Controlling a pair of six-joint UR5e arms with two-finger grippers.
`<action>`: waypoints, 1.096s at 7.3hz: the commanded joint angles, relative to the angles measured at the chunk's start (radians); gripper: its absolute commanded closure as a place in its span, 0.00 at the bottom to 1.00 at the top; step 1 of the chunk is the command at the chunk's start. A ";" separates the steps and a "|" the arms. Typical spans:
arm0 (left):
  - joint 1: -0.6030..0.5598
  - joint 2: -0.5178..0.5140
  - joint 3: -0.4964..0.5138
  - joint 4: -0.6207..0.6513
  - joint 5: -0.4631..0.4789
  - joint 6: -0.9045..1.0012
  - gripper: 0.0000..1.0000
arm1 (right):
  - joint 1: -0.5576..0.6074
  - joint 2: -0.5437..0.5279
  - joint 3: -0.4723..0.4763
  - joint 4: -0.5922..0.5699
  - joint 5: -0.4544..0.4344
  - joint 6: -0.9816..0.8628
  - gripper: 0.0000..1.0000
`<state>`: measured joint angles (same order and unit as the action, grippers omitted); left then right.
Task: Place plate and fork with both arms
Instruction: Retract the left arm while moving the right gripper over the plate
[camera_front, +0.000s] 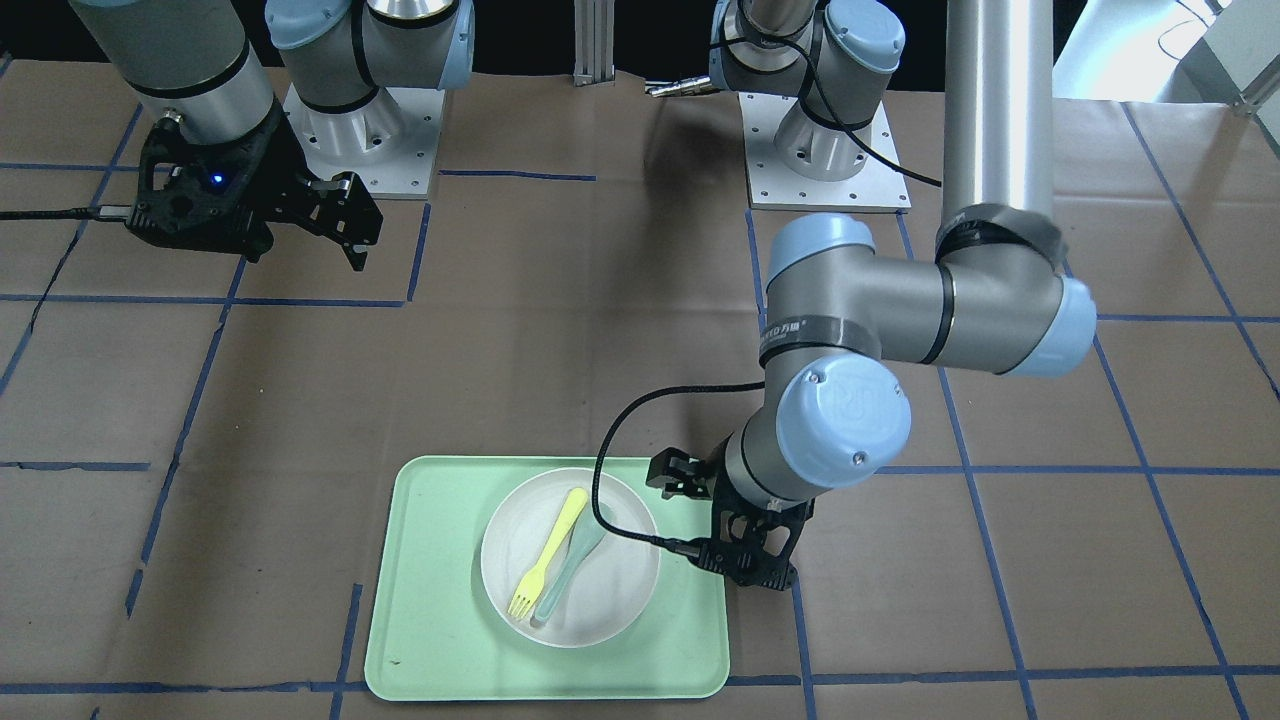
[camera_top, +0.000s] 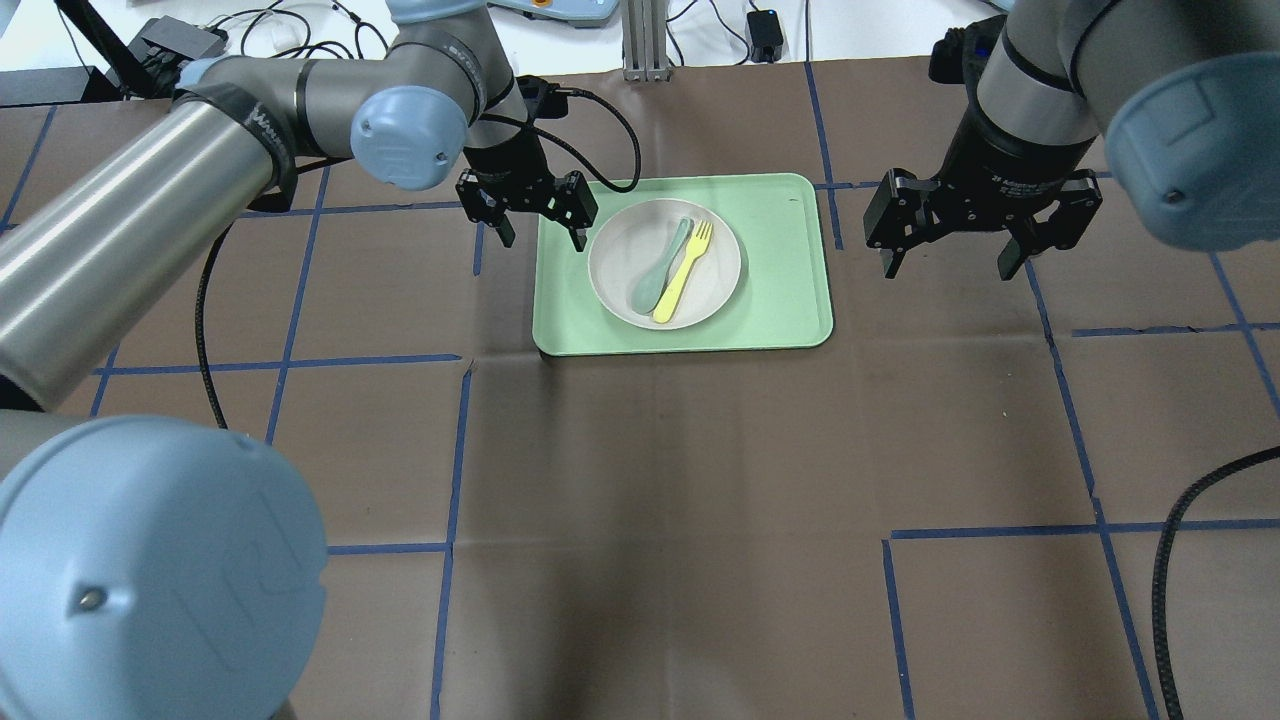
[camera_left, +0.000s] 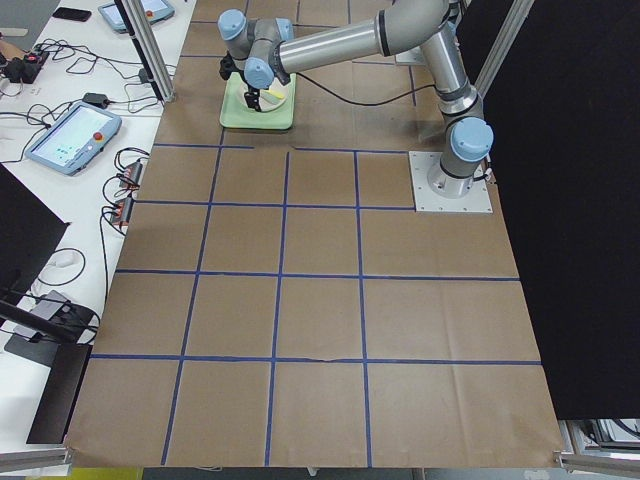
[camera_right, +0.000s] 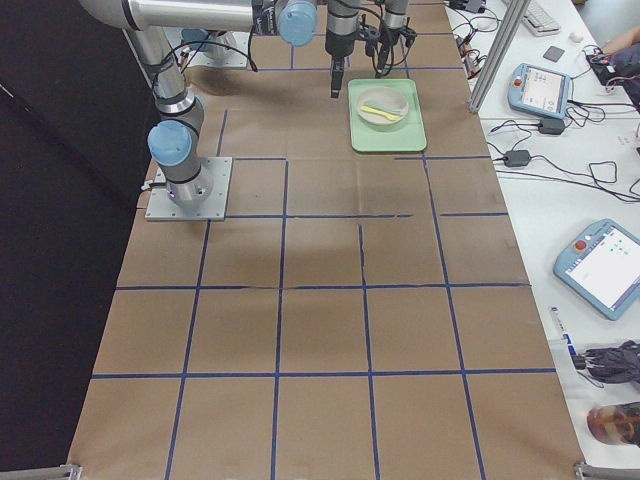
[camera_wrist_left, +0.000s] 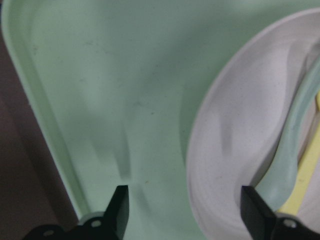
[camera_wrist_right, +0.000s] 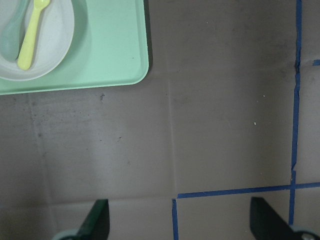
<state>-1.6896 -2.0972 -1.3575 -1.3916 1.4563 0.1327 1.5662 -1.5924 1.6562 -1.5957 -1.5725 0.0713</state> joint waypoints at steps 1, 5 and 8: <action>0.002 0.194 -0.061 -0.143 0.097 -0.004 0.00 | 0.002 0.006 -0.010 -0.001 0.000 0.010 0.00; 0.127 0.613 -0.348 -0.204 0.098 -0.027 0.00 | 0.024 0.078 -0.036 -0.107 0.003 0.119 0.00; 0.142 0.636 -0.362 -0.210 0.131 -0.027 0.00 | 0.147 0.275 -0.206 -0.130 0.008 0.261 0.00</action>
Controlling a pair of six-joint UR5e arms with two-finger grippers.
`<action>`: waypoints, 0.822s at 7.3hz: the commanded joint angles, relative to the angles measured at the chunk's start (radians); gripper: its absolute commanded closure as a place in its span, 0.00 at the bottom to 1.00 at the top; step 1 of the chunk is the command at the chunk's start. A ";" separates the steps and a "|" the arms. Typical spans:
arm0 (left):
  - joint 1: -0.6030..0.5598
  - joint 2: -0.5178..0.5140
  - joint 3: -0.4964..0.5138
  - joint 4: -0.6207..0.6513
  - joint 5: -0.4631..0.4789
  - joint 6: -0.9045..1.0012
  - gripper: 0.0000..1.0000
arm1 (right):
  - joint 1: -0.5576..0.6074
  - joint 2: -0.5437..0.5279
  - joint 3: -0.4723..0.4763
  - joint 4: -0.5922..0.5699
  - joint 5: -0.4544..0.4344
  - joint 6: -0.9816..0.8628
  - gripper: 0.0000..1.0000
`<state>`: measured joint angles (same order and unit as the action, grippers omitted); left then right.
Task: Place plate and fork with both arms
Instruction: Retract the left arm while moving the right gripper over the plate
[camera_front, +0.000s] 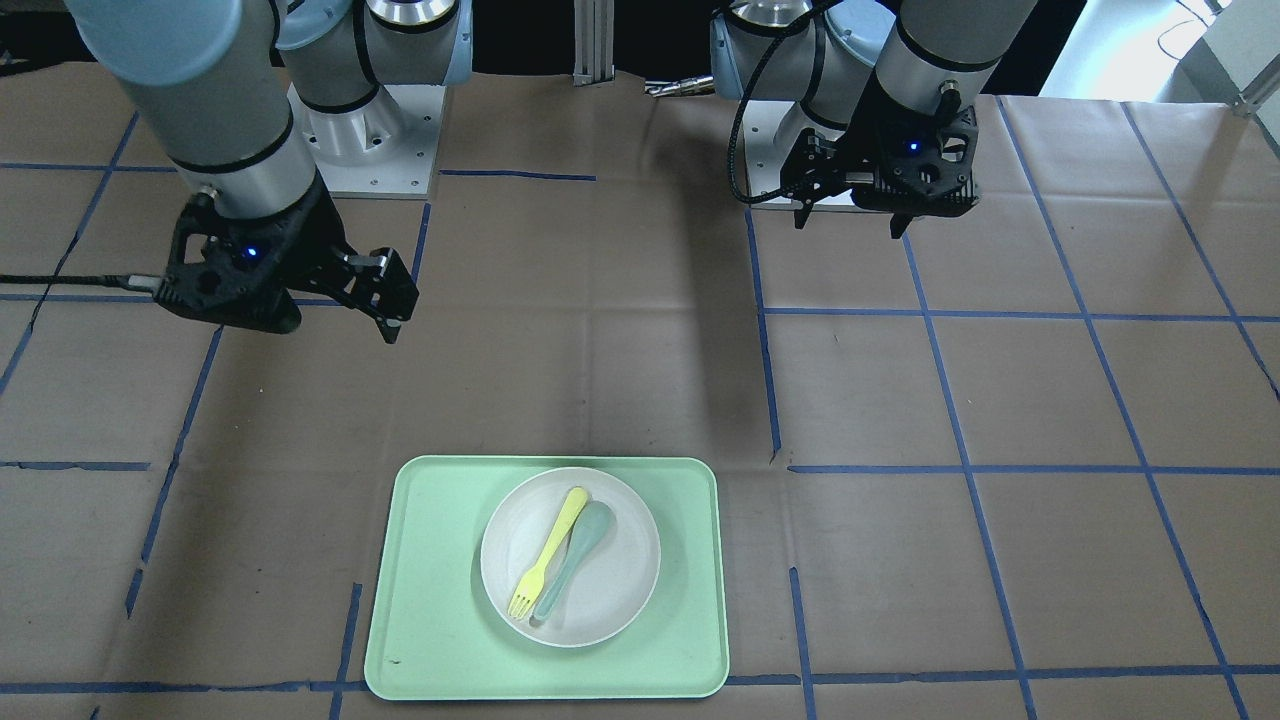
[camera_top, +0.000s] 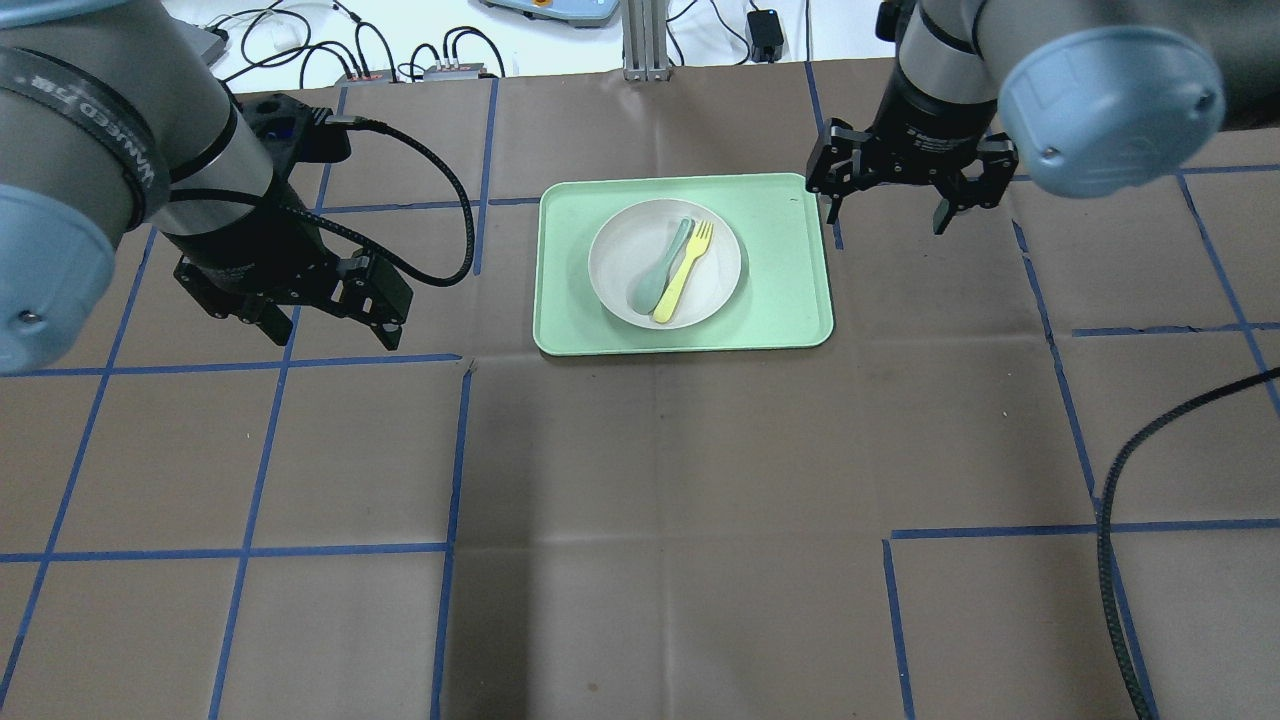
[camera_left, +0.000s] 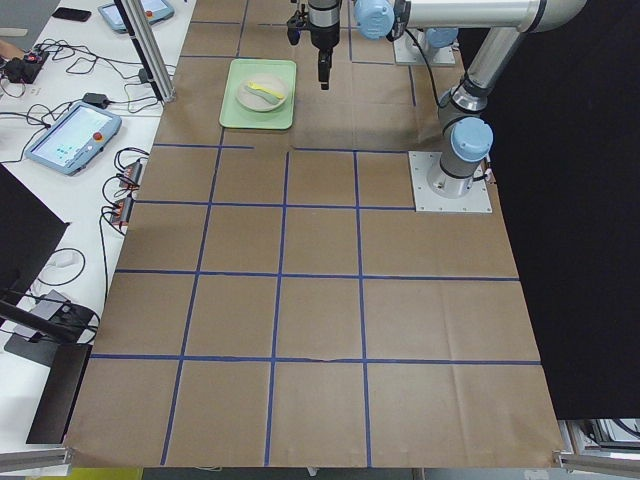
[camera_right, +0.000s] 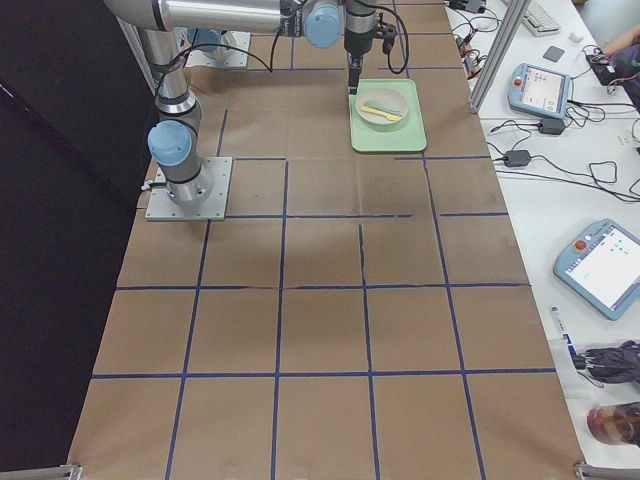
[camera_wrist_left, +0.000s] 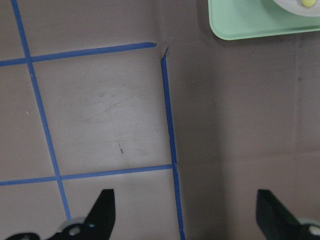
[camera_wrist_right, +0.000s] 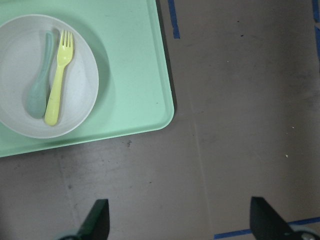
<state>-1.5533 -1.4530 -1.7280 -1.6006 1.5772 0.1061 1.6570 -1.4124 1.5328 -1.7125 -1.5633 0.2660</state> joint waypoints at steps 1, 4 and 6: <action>0.004 -0.010 0.002 0.001 0.006 -0.002 0.00 | 0.097 0.183 -0.161 -0.021 -0.006 0.128 0.00; 0.010 -0.010 -0.009 0.016 0.006 -0.002 0.00 | 0.152 0.399 -0.351 -0.027 -0.011 0.214 0.00; 0.010 -0.017 -0.007 0.031 0.007 -0.003 0.01 | 0.156 0.472 -0.350 -0.117 -0.012 0.228 0.04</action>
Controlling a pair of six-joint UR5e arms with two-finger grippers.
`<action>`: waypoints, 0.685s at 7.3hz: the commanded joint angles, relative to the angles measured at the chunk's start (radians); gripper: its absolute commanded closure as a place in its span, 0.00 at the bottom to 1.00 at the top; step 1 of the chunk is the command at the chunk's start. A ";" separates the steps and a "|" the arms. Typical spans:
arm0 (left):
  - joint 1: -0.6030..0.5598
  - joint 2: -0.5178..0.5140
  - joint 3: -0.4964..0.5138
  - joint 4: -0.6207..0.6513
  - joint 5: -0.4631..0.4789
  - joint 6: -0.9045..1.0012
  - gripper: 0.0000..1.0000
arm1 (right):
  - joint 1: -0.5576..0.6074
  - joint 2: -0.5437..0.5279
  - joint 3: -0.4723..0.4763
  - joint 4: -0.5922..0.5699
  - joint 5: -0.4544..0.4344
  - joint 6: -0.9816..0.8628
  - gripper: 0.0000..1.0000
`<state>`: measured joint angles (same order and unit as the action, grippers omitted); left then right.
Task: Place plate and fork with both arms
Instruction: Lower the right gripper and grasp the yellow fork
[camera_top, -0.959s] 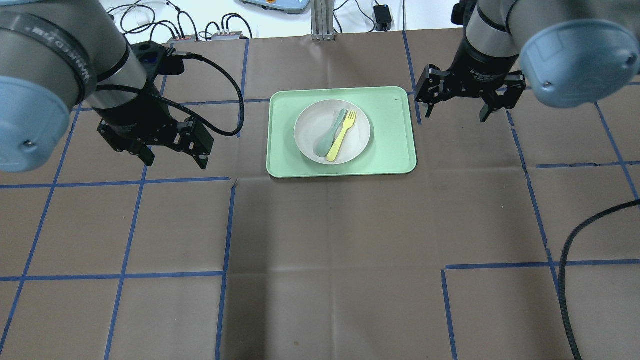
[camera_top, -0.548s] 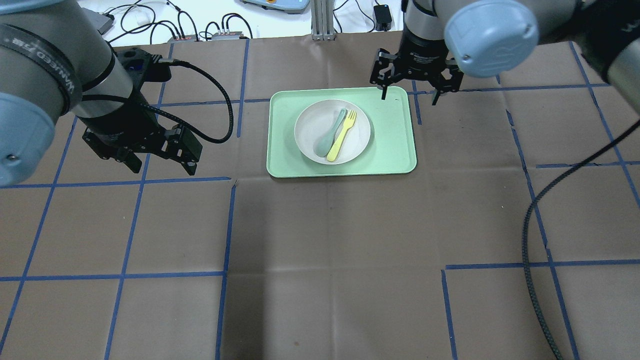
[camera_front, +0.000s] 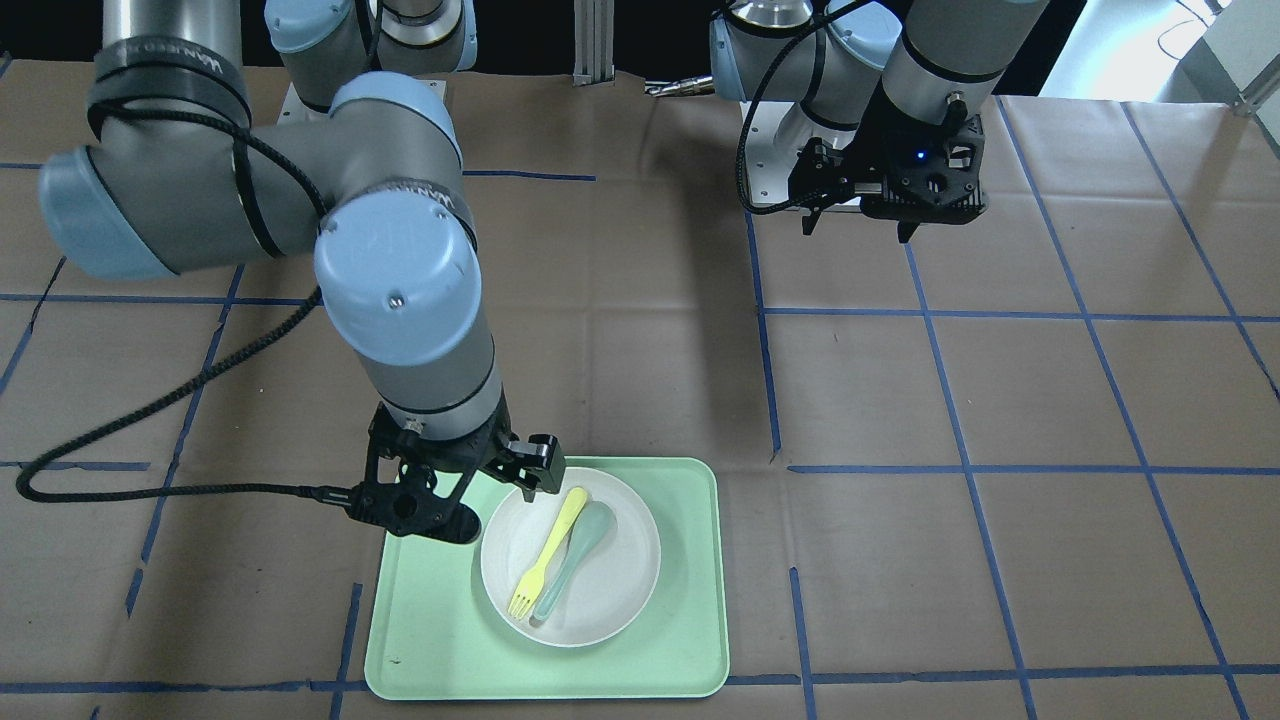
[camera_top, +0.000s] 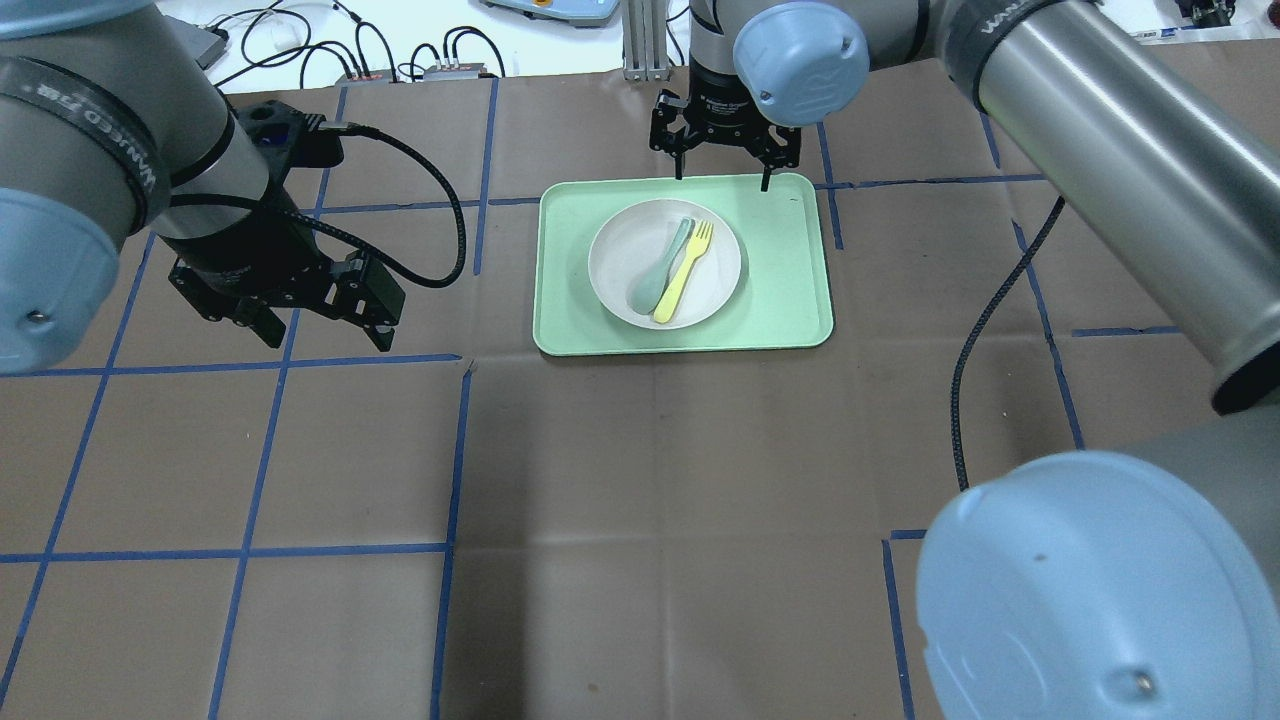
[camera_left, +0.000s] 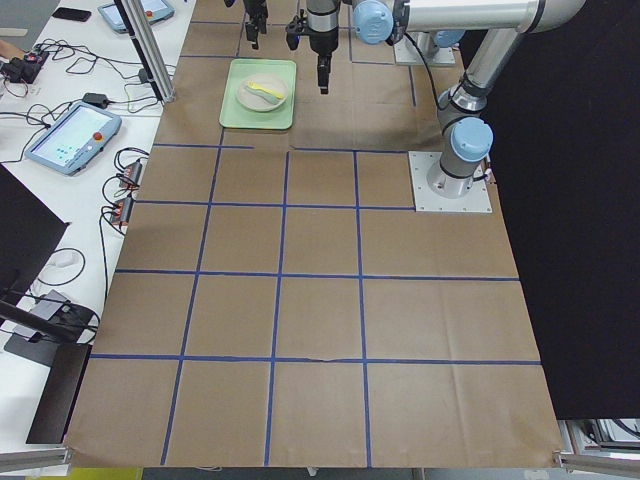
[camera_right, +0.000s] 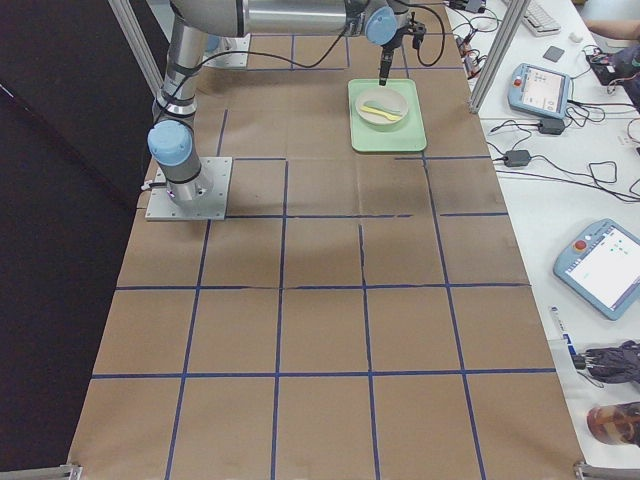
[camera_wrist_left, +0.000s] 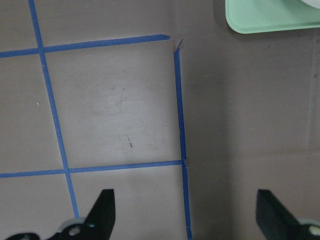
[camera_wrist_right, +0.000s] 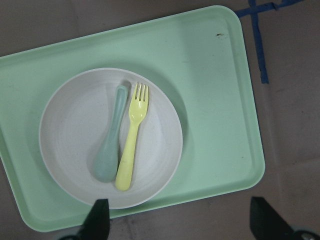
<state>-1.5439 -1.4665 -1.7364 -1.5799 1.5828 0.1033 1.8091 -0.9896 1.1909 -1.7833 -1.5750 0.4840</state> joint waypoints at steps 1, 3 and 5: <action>0.001 -0.003 -0.006 0.011 -0.010 0.001 0.00 | 0.004 0.066 -0.007 -0.051 0.003 0.010 0.17; 0.004 -0.003 -0.011 0.012 -0.026 -0.007 0.00 | 0.038 0.109 -0.001 -0.070 -0.002 0.013 0.31; 0.004 -0.005 -0.011 0.012 -0.018 -0.002 0.00 | 0.052 0.167 0.006 -0.149 -0.005 0.025 0.41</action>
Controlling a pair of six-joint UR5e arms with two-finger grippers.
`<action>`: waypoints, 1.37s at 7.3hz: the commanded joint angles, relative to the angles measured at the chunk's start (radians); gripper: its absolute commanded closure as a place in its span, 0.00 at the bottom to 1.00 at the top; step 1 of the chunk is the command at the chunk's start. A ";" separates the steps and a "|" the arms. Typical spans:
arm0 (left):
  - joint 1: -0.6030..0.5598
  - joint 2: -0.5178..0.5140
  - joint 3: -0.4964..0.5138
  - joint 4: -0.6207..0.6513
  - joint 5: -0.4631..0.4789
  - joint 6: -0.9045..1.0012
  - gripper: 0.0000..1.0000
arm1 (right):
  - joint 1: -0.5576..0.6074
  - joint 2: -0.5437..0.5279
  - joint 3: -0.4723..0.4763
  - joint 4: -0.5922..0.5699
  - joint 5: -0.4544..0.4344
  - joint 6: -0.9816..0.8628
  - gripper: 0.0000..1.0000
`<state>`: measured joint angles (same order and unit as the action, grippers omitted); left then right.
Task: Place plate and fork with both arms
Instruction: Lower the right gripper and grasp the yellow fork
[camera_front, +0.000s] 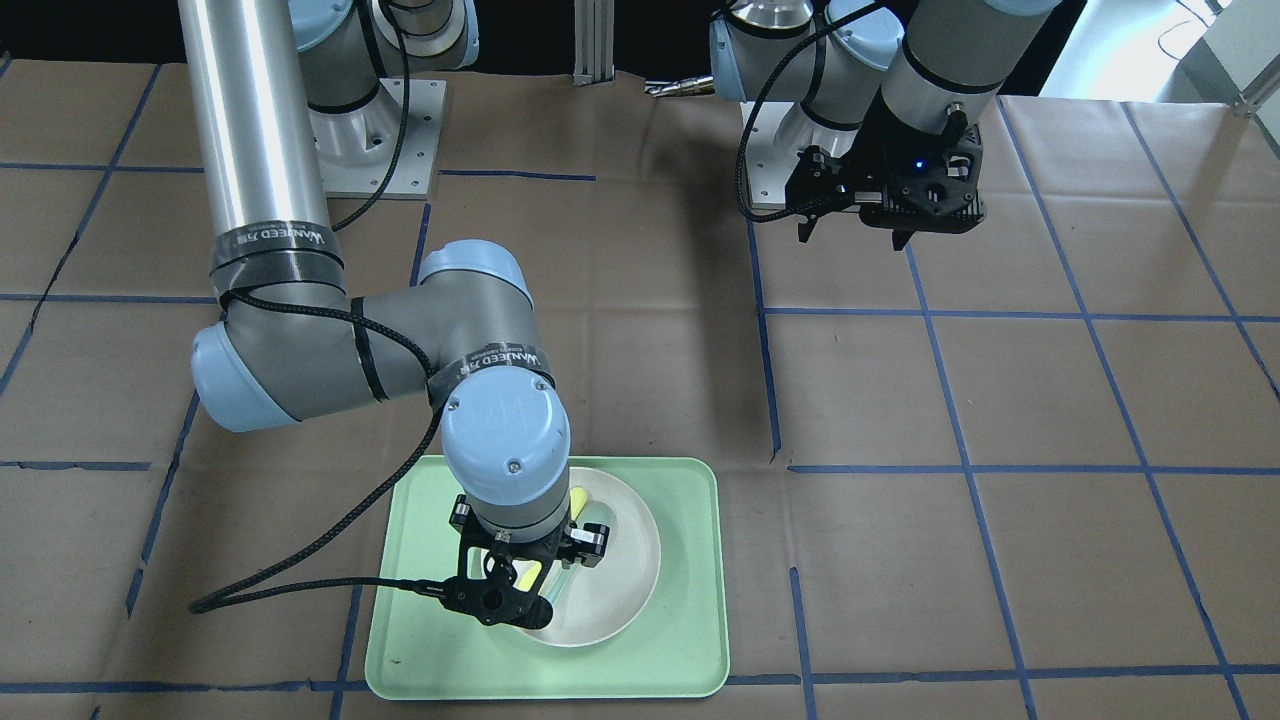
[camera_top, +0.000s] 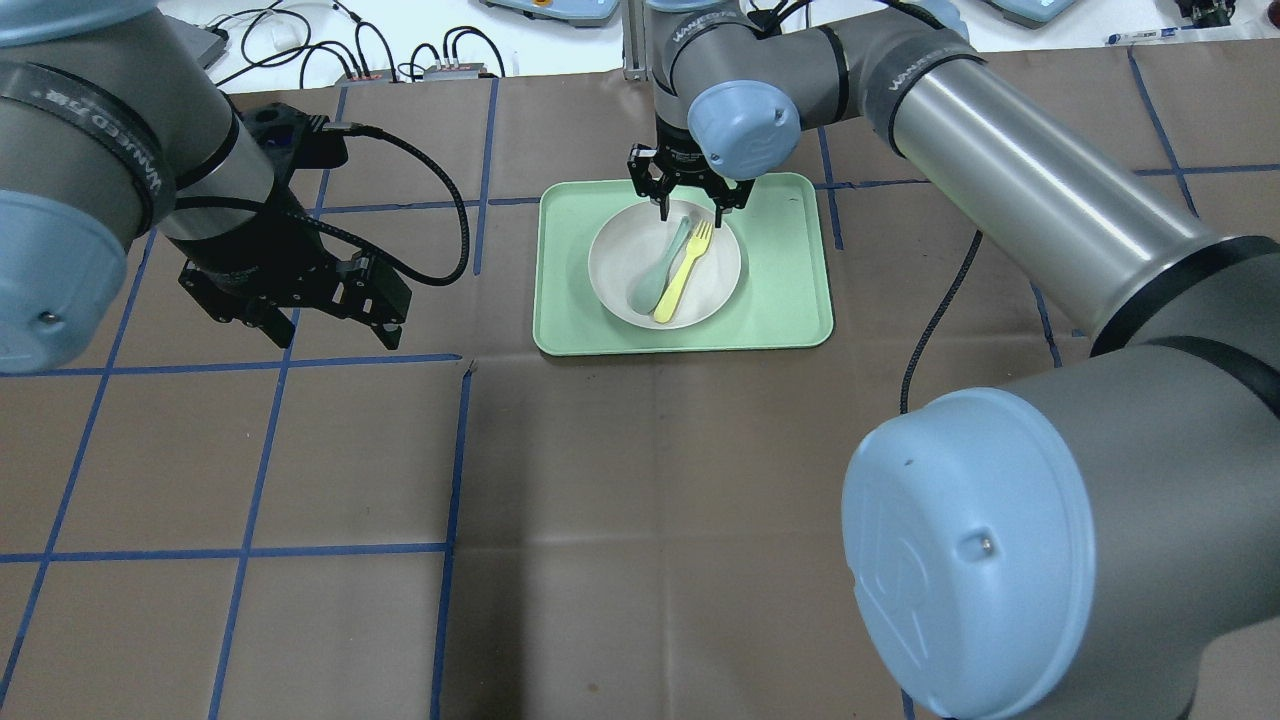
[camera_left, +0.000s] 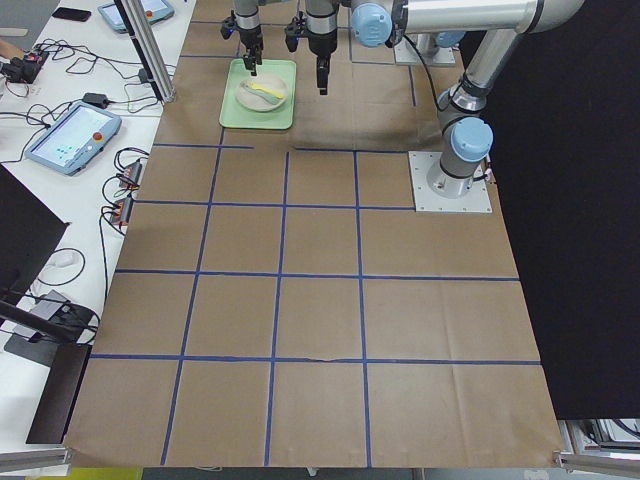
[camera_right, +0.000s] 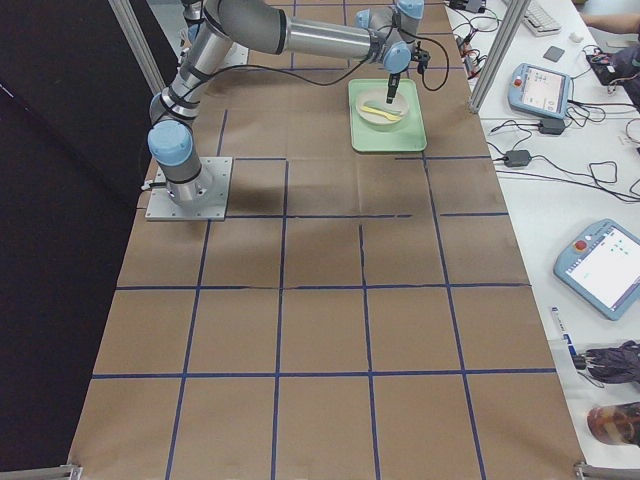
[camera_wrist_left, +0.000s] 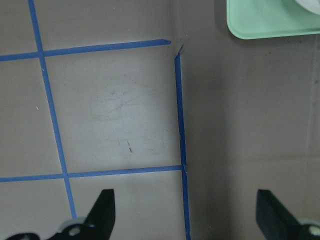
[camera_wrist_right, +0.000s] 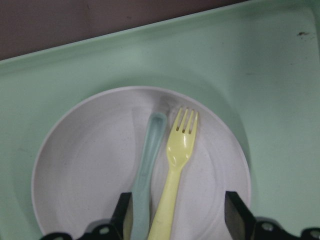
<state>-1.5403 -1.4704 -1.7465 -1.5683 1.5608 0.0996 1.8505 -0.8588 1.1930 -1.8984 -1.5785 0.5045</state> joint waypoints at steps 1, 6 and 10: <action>0.002 -0.001 0.001 0.001 0.010 0.014 0.01 | 0.012 0.040 0.008 -0.031 -0.001 0.005 0.44; 0.002 -0.005 -0.001 0.044 0.012 -0.026 0.00 | 0.009 0.018 0.117 -0.122 0.000 0.003 0.44; 0.002 -0.022 -0.001 0.051 0.012 -0.012 0.00 | 0.006 0.017 0.143 -0.123 0.000 0.003 0.43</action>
<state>-1.5386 -1.4829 -1.7479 -1.5220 1.5725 0.0829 1.8568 -0.8438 1.3335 -2.0186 -1.5795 0.5081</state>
